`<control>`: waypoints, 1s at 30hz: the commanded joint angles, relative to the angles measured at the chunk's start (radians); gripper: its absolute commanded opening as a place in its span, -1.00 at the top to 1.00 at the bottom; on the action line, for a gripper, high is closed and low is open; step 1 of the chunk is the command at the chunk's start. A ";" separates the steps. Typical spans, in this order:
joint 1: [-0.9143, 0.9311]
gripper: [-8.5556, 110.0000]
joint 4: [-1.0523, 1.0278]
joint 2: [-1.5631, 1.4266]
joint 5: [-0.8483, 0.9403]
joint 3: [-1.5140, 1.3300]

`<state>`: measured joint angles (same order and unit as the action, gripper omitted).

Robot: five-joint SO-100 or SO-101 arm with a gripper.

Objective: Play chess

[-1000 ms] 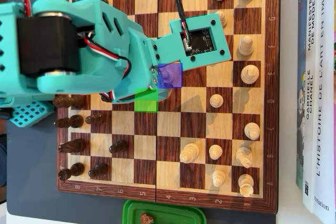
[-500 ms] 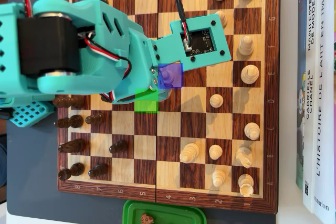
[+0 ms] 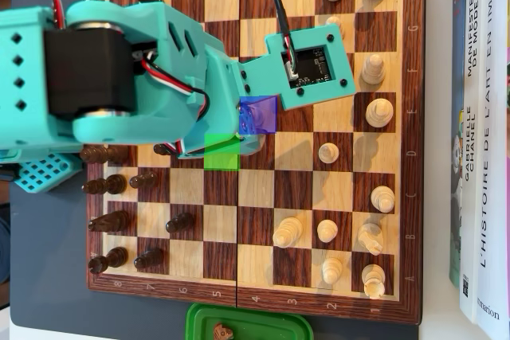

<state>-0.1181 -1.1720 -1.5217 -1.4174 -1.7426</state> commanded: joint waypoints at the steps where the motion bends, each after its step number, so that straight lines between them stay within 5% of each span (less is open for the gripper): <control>1: 0.011 0.58 0.006 -0.005 0.003 0.040; 30: 0.012 0.84 0.006 -0.003 0.003 0.037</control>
<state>-0.1181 -1.1720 -1.5217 -1.4174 -1.7411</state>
